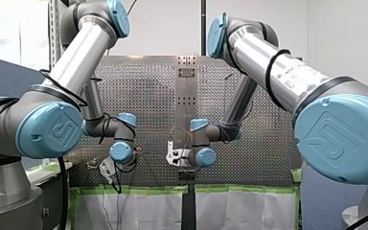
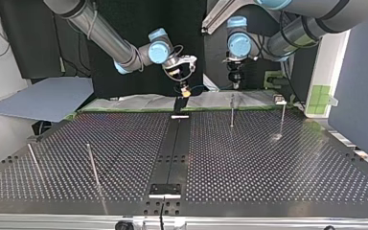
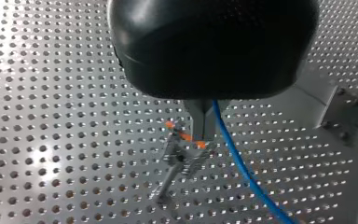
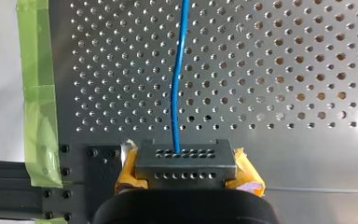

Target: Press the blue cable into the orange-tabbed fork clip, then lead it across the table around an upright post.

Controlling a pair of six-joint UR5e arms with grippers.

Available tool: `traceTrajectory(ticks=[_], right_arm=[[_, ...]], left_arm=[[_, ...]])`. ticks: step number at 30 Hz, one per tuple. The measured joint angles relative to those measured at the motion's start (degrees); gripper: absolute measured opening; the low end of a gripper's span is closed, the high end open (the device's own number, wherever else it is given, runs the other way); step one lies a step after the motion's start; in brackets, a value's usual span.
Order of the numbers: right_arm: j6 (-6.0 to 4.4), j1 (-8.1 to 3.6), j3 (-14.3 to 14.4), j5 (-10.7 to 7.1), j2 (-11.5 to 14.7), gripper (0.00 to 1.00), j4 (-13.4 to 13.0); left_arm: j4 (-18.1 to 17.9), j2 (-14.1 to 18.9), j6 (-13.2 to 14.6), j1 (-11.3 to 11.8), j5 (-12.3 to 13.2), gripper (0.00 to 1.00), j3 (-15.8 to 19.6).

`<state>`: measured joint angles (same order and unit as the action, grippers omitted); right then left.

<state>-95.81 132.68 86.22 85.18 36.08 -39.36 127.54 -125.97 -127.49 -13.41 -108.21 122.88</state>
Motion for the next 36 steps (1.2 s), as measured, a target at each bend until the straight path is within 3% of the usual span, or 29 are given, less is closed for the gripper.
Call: traceTrajectory(ticks=[8, 24, 36], right_arm=[[-0.39, -0.17, -2.8, -0.46, -2.1, 0.0, 0.0], [-0.34, -0.19, -5.1, -0.46, -4.9, 0.0, -0.1], [-0.27, -0.23, -5.5, -0.45, -5.2, 0.0, -0.2]], left_arm=[[0.3, -0.1, 3.6, 0.9, 0.9, 0.0, -1.9], [1.1, -0.1, 5.2, 3.5, 1.6, 0.0, -3.4], [1.0, -0.2, 6.7, 4.0, 1.8, 0.0, -2.7]])
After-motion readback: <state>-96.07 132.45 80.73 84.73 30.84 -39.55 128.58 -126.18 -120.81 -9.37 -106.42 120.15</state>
